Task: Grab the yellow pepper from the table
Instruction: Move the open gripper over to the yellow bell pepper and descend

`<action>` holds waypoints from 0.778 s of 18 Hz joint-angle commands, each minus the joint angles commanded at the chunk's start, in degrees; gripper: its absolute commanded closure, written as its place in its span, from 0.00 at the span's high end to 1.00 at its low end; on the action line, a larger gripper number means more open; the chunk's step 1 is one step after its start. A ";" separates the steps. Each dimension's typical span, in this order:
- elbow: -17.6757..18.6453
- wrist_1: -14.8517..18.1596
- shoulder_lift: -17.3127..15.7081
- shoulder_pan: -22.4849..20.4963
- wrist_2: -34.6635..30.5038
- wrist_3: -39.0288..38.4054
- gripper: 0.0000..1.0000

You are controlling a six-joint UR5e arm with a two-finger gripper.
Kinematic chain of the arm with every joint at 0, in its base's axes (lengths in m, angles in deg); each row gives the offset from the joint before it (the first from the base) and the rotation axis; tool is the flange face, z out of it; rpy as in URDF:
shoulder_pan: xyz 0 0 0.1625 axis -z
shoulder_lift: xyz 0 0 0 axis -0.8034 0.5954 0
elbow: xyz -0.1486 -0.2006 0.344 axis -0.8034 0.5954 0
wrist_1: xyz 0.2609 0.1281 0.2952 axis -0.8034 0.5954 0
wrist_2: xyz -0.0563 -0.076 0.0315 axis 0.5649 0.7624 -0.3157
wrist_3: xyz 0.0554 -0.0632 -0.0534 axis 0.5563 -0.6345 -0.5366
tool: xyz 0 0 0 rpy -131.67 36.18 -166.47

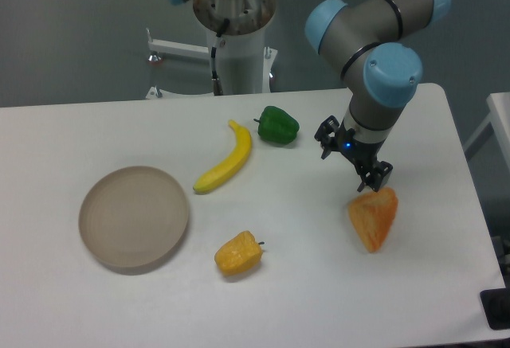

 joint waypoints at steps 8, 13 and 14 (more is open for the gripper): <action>0.00 -9.56 4.56 7.47 -0.26 -5.10 1.00; 0.26 -11.78 5.72 10.64 -0.35 -5.19 1.00; 0.26 -11.87 5.80 11.17 -0.35 -5.11 1.00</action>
